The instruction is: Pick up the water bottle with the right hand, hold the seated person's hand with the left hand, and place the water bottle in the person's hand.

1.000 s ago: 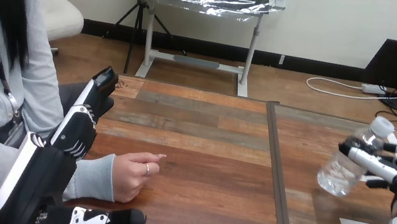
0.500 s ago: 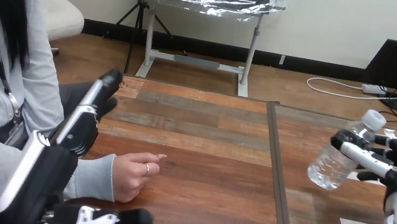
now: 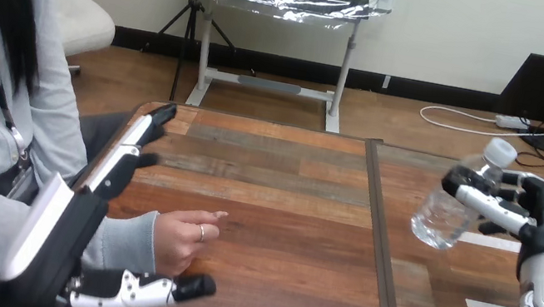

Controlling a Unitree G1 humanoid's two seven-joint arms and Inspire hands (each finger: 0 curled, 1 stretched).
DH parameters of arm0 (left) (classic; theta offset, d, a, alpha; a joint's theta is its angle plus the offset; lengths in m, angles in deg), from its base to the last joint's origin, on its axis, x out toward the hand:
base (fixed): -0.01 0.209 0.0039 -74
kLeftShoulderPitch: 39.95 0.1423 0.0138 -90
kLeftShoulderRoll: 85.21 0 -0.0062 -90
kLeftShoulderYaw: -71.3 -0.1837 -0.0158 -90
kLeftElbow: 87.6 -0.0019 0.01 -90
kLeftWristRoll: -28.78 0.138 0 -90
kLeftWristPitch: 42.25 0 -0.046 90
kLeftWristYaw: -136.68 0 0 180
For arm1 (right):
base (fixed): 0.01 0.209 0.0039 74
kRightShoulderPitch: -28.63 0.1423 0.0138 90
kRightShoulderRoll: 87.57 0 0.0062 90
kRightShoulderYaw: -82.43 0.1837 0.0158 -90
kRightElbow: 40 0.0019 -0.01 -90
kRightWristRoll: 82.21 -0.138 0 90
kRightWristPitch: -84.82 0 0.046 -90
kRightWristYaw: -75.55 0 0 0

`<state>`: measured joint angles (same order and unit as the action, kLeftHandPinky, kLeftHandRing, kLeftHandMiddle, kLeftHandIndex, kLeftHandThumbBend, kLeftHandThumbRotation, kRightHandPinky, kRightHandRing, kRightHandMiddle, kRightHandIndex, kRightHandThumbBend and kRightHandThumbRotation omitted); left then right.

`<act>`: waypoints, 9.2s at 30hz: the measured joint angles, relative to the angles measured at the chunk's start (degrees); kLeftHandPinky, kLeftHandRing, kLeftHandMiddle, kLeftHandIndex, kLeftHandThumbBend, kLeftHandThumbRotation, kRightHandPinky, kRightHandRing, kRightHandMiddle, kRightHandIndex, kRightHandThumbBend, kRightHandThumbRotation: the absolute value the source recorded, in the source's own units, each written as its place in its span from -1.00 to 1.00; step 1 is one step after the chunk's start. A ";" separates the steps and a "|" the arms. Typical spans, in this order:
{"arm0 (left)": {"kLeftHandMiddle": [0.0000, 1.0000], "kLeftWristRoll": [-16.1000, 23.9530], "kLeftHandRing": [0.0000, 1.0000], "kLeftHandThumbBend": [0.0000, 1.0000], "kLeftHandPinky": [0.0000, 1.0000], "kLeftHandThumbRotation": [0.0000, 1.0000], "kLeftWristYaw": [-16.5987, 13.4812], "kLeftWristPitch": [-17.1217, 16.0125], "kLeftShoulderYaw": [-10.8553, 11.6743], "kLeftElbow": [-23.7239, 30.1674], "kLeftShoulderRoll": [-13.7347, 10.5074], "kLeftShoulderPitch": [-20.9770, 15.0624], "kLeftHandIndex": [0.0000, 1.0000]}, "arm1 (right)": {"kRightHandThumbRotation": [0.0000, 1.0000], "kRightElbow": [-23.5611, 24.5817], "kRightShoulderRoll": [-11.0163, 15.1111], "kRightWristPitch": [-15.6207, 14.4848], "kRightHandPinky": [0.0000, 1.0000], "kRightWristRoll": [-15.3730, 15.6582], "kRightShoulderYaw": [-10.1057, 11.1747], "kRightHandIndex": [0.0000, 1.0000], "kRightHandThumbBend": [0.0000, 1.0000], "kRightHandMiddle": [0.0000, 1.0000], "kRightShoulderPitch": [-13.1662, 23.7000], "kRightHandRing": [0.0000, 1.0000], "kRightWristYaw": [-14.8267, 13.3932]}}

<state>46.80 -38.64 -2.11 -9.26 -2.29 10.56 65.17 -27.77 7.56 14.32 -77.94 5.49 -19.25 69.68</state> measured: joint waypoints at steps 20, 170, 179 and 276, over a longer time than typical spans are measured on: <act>0.76 14.11 0.68 1.00 0.48 -0.36 -4.73 13.15 2.76 5.83 -5.86 0.21 0.78 | -1.00 0.12 -1.20 2.97 -0.39 0.00 -1.25 -0.03 0.58 -0.13 0.00 -0.29 3.05; -0.22 15.20 -0.33 0.92 -0.44 -1.00 1.41 24.29 -17.33 -18.95 -27.09 -20.75 -0.24 | -1.00 19.68 -5.69 11.06 -0.39 -6.46 -2.87 -0.08 0.47 -0.14 -5.19 -0.28 21.16; -0.21 15.18 -0.33 0.88 -0.44 -1.00 1.51 24.28 -17.29 -16.23 -27.17 -19.67 -0.22 | -1.00 19.47 -5.78 11.80 -0.38 -6.28 -3.61 -0.07 0.47 -0.13 -5.19 -0.29 21.41; -0.20 15.51 -0.31 0.91 -0.41 -1.00 6.91 25.21 -19.79 -10.96 -24.42 -30.77 -0.19 | -1.00 14.80 -14.82 16.50 -0.47 1.03 -13.09 -0.07 0.62 -0.23 -12.44 -0.38 21.13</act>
<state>62.31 -31.73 23.10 -29.04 -13.25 -13.86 34.40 -12.97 -7.26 30.82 -76.90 -7.60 -31.68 90.81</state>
